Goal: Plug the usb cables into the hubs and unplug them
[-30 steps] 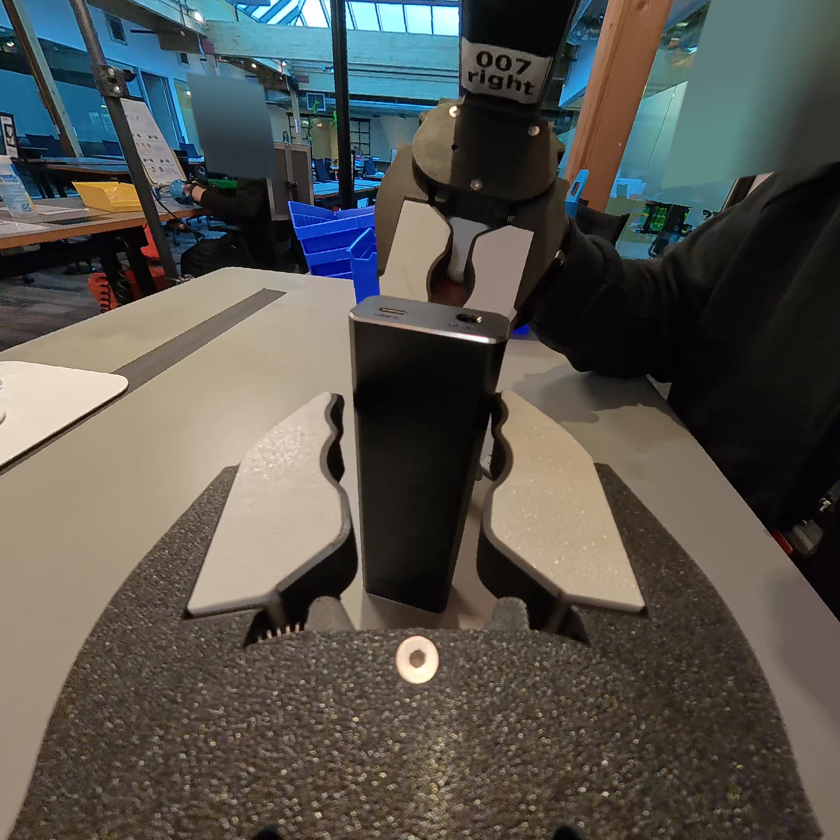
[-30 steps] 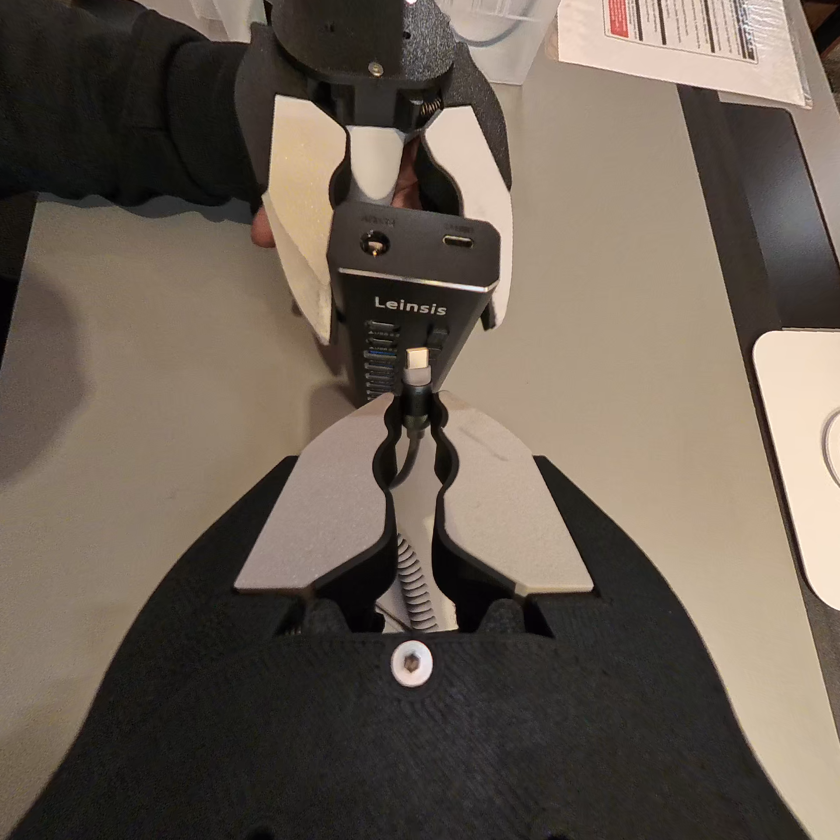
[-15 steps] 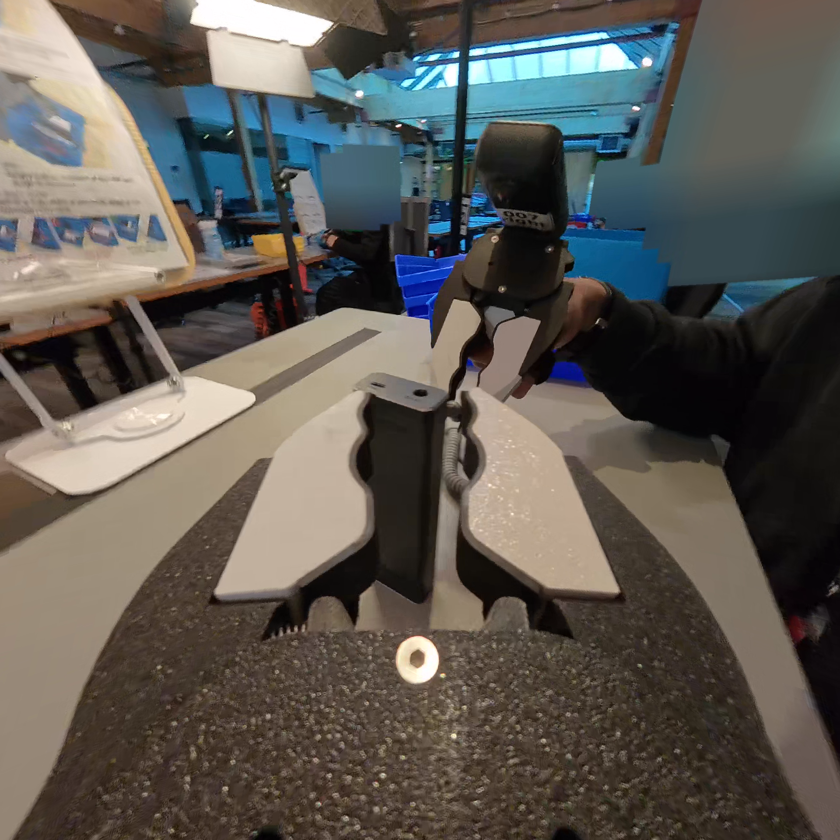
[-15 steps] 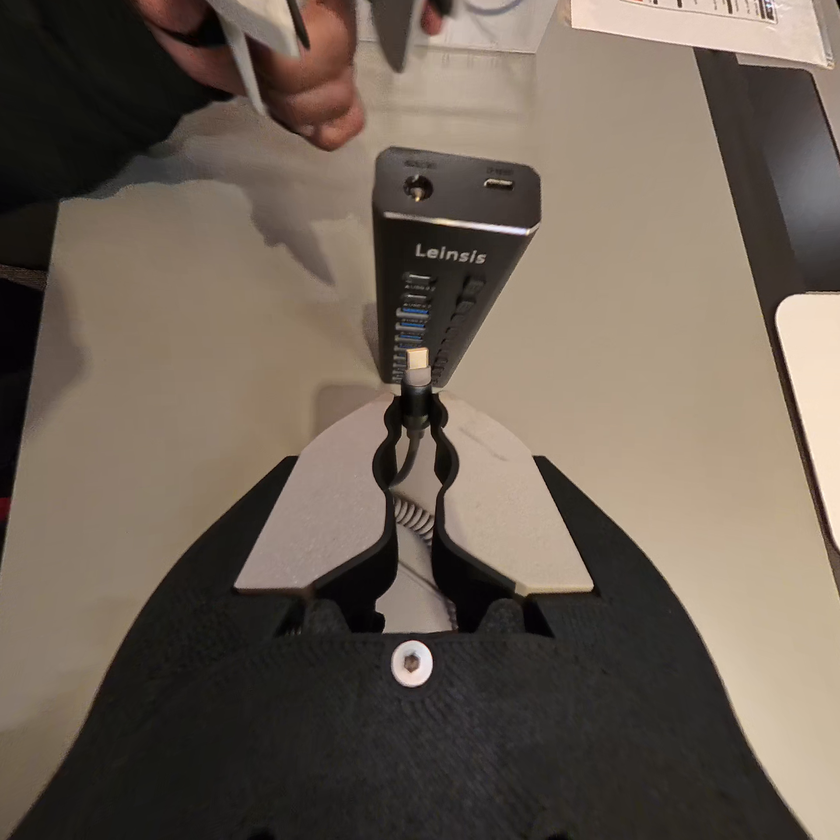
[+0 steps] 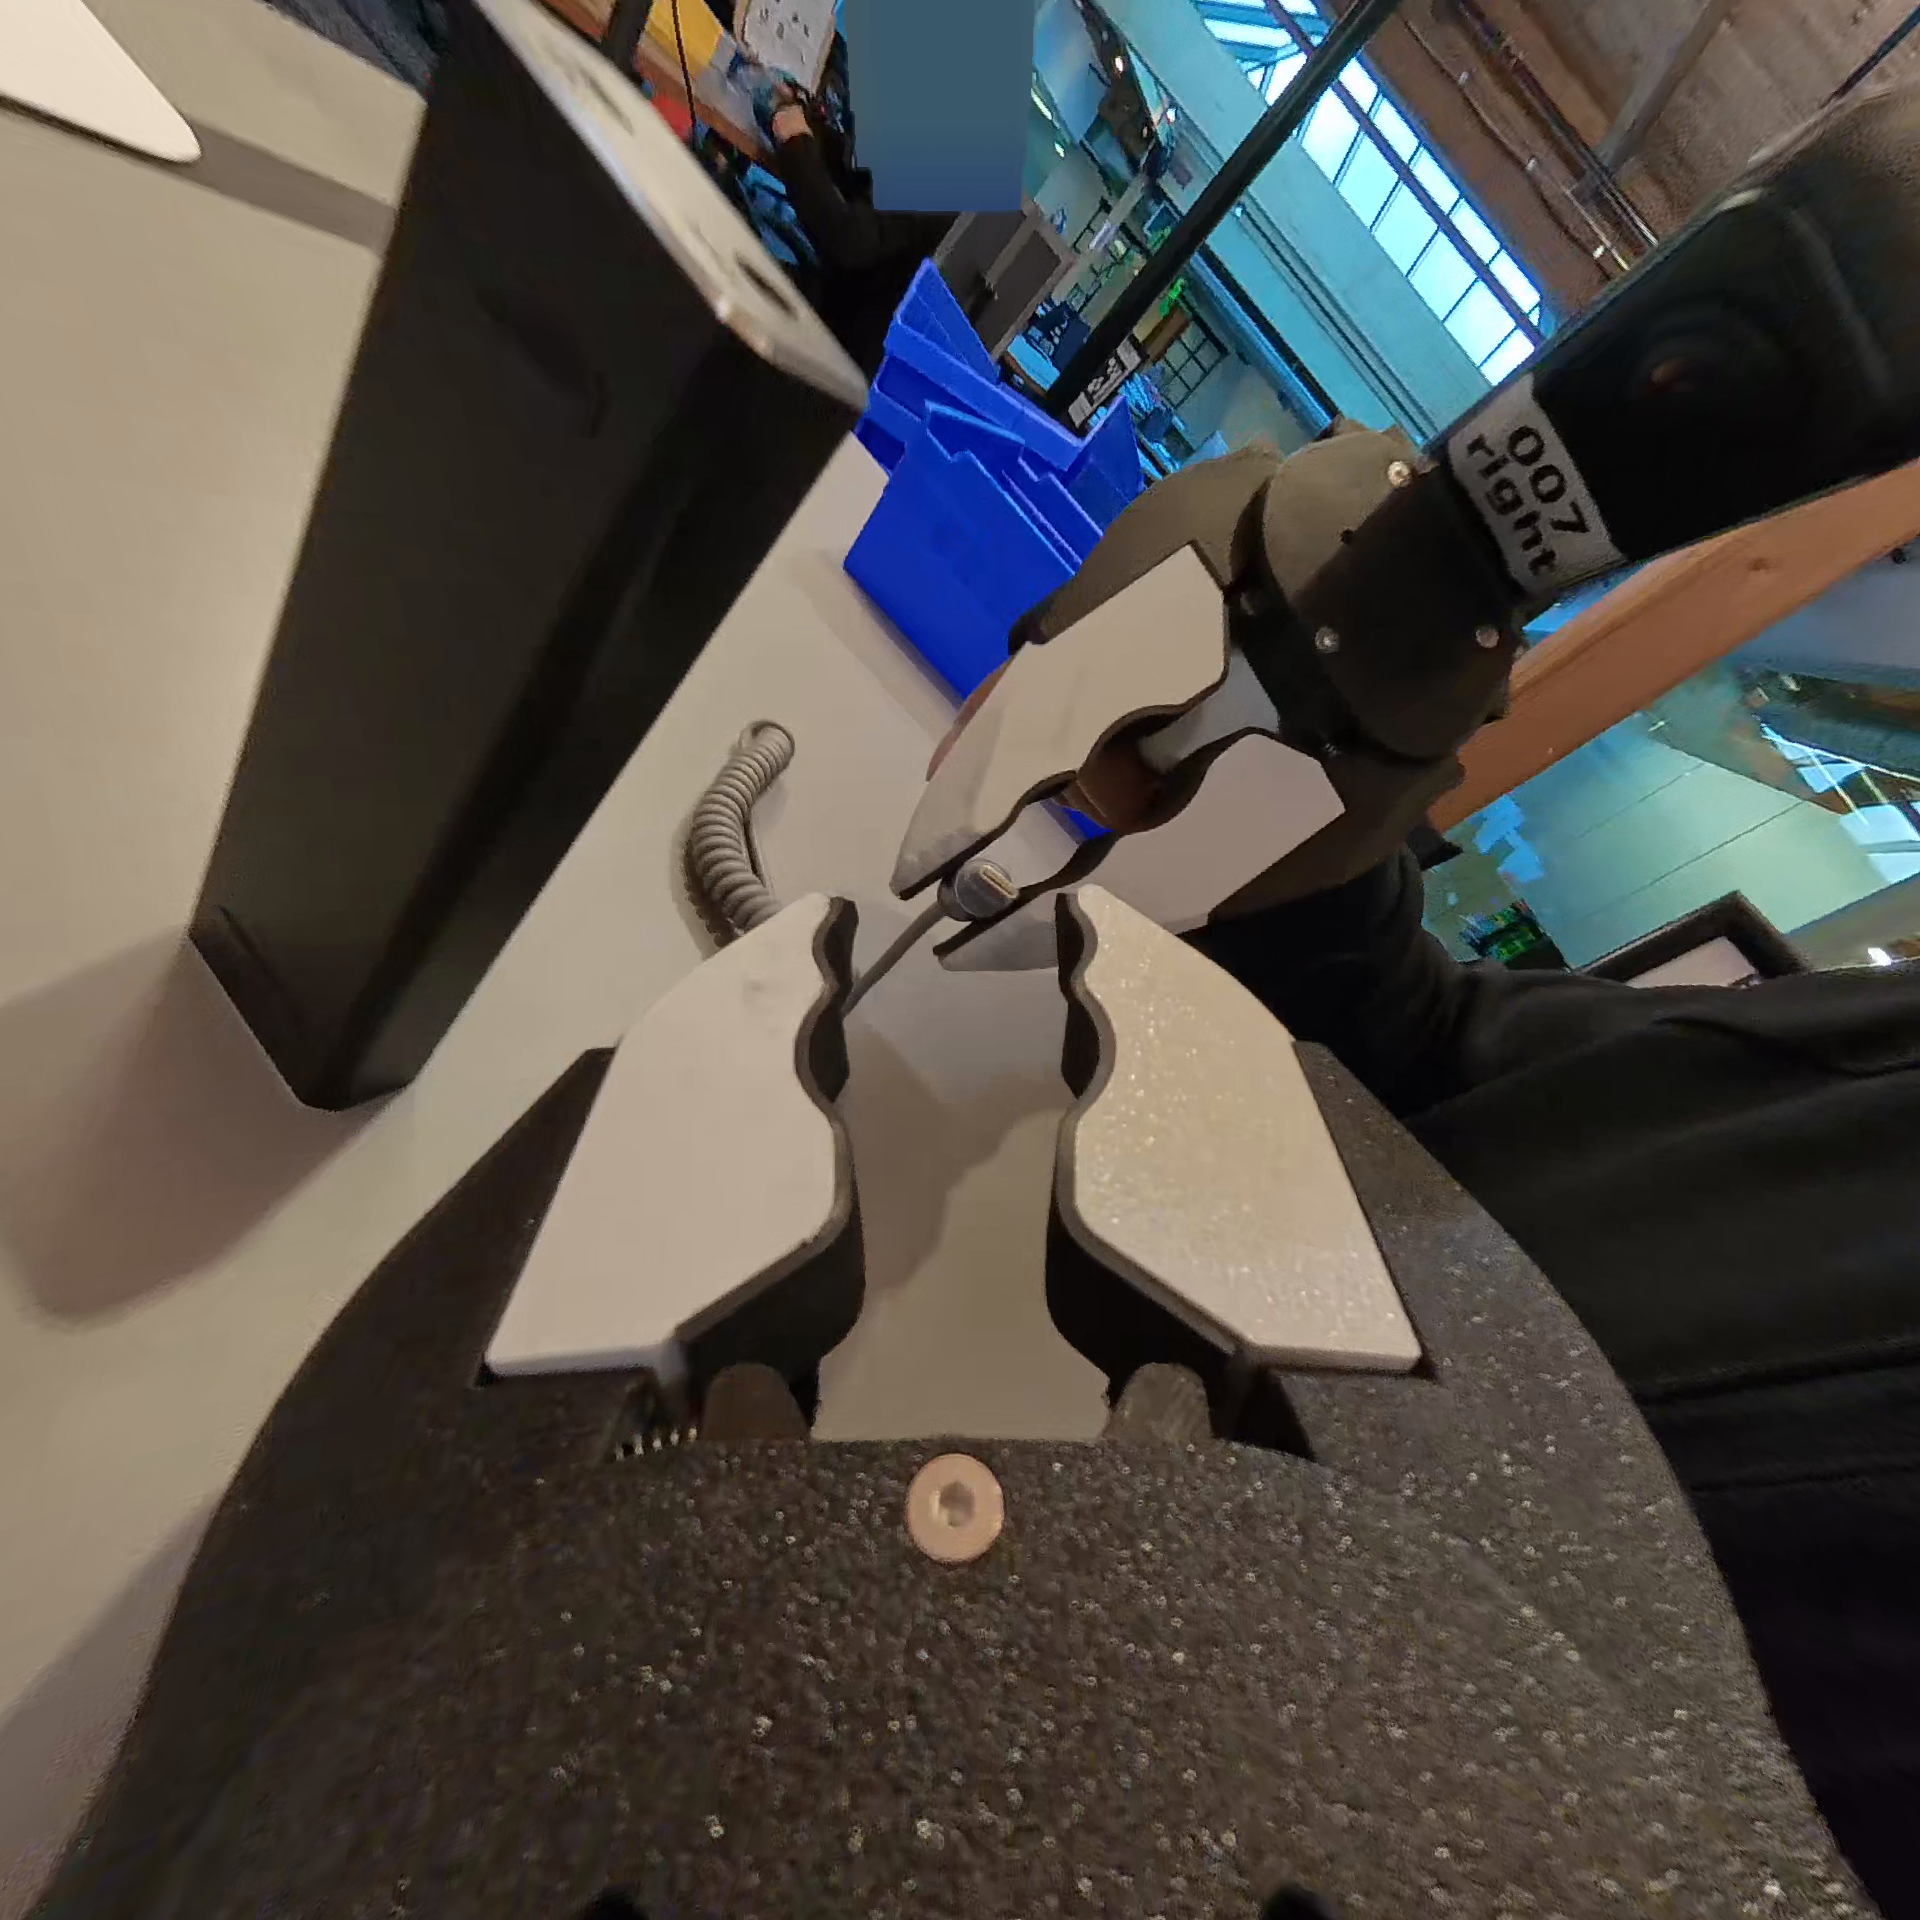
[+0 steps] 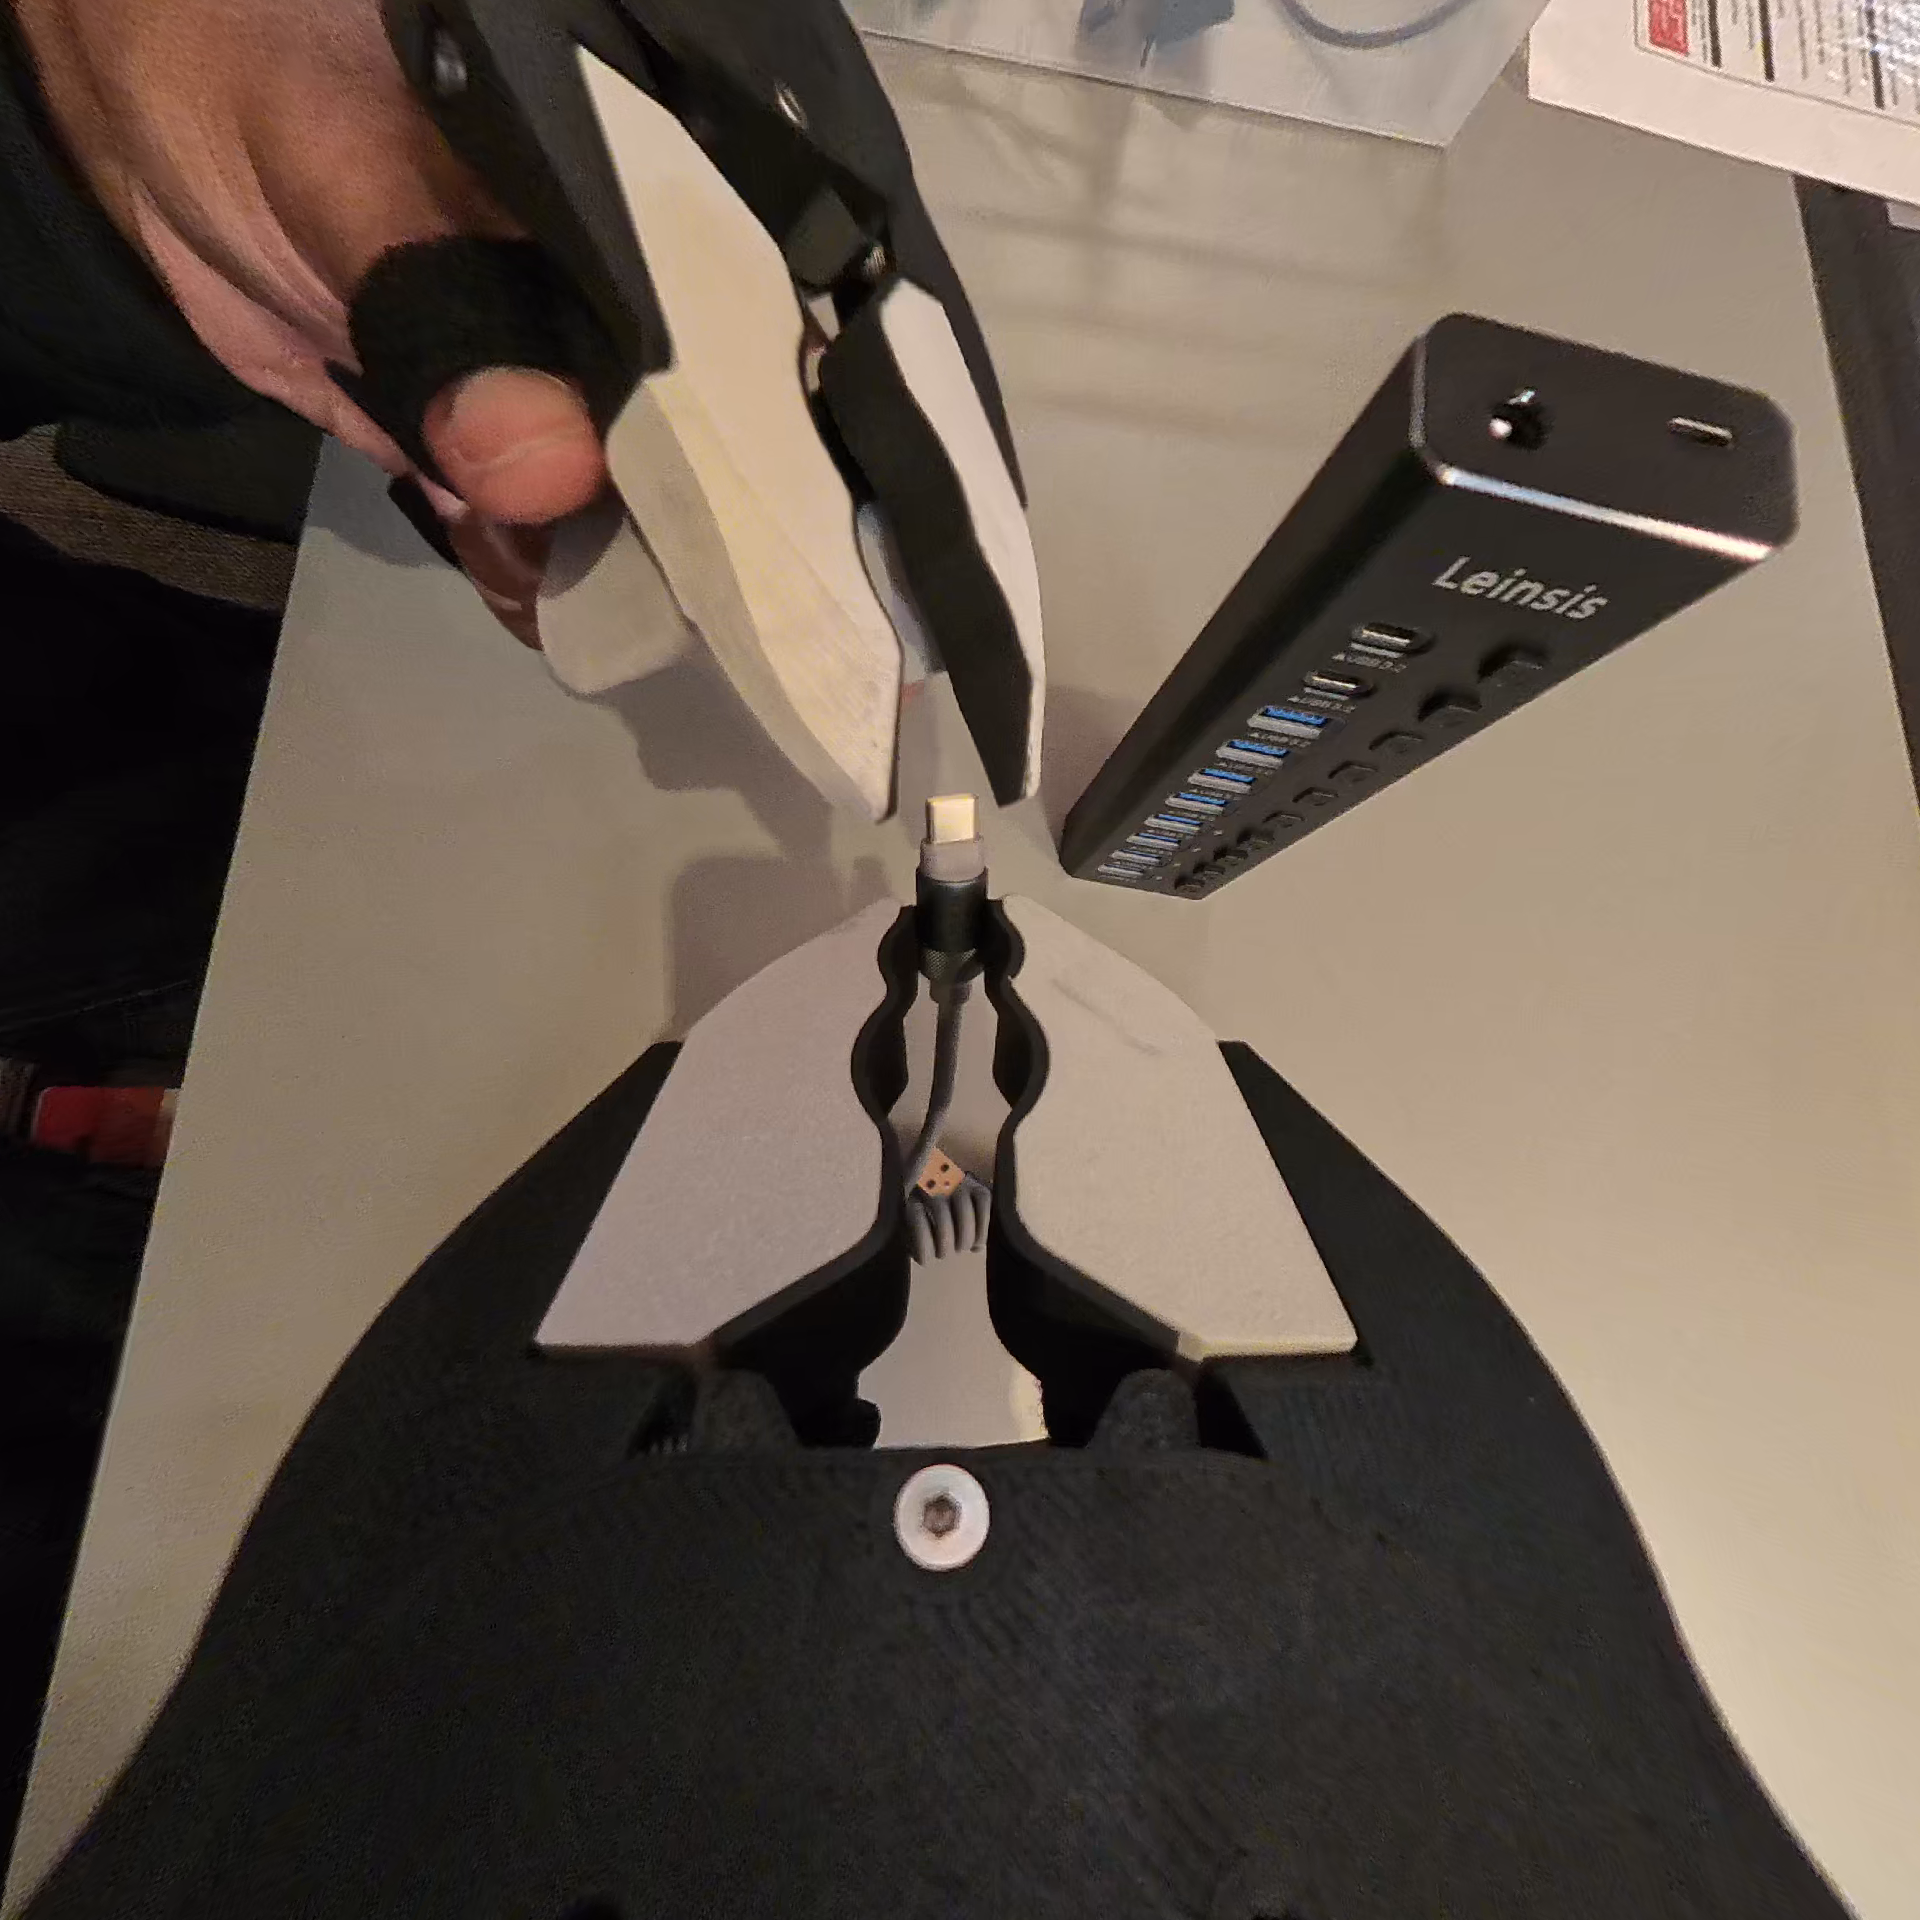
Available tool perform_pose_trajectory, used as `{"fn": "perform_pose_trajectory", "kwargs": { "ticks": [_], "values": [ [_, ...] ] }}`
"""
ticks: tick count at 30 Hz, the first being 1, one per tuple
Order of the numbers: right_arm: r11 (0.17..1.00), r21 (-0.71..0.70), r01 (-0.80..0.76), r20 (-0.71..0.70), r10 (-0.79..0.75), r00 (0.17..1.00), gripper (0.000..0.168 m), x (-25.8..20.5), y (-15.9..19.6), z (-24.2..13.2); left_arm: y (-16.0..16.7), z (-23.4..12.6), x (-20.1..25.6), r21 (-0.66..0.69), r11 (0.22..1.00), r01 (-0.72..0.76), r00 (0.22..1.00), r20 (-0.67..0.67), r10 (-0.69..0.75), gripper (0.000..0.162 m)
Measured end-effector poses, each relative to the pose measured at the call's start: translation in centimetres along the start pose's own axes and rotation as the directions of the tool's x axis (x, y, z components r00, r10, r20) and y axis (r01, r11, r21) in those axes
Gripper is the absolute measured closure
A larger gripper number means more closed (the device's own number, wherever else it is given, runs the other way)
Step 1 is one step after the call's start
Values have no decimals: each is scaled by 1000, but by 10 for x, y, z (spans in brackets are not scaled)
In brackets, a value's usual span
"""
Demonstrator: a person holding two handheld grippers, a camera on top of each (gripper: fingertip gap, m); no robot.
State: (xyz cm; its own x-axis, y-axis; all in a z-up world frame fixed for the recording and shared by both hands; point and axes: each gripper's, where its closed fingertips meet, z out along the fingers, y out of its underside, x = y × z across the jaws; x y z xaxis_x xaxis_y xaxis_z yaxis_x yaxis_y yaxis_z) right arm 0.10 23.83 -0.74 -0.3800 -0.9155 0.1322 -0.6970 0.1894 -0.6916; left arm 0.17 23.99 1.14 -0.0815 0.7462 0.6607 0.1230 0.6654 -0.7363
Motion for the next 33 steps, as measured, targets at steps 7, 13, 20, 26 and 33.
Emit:
{"fn": "perform_pose_trajectory", "kwargs": {
  "ticks": [7,13,20,26,33],
  "values": [
    [999,1,50,-15,-50,999,158,-8,0,6,10,8,2,-39,999,31,999,-27,-32,136],
    [996,67,62,-39,-60,997,157,-5,-1,5,8,8,3,10,995,103,987,-122,-101,151],
    [925,381,14,-48,5,999,154,-4,-12,-9,-2,3,14,101,966,240,920,-342,-193,151],
    [881,472,-9,-87,57,995,154,-1,-13,-13,-7,6,15,171,950,262,904,-388,-179,151],
    [839,541,49,-183,61,981,156,3,-19,-16,-11,6,14,220,895,387,849,-464,-253,151]
  ]
}}
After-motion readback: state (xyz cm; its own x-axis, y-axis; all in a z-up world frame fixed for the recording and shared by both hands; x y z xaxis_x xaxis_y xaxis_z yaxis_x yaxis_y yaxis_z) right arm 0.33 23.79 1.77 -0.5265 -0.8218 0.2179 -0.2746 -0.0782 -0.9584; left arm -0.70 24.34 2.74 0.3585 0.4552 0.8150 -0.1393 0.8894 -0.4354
